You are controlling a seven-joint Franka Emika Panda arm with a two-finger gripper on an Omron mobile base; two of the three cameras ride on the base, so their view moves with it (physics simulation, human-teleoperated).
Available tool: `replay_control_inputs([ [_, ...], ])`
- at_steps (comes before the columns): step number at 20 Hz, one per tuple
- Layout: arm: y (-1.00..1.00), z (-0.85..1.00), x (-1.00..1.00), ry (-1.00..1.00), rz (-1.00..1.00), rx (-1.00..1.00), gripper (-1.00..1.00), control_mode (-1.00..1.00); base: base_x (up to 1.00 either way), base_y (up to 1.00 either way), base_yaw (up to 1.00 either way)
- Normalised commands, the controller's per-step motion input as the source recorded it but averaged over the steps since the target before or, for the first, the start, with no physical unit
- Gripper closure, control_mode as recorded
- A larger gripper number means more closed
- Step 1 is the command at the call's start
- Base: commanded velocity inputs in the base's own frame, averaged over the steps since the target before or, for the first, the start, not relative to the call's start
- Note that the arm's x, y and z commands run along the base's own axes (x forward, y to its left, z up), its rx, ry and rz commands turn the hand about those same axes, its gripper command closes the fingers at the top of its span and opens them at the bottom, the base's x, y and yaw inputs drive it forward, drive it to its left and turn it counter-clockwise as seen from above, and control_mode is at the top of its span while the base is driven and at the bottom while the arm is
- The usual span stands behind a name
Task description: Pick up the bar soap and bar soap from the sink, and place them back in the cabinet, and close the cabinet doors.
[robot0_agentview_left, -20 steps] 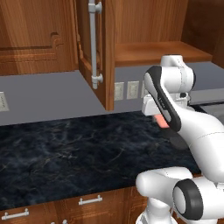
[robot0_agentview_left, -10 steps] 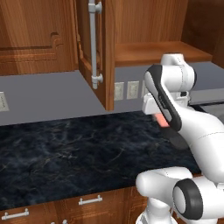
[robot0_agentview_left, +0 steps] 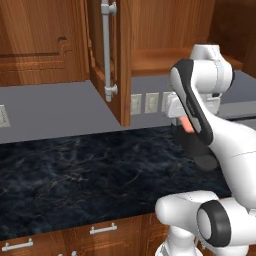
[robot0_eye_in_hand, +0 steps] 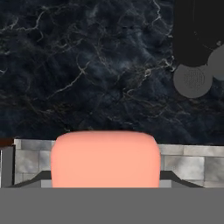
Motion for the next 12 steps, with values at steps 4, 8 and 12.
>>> replay_control_inputs([
  [4, 0.00, 0.53, 0.00, -0.08, -0.04, 0.00, 1.00, -1.00, 0.00, 0.00, 0.00],
  [8, 0.00, 0.51, 0.05, -0.07, -0.07, 0.00, 1.00, -1.00, 0.00, 0.00, 0.00],
  [12, 0.00, 0.40, 0.01, -0.16, -0.02, 0.00, 1.00, -1.00, 0.00, 0.00, 0.00],
])
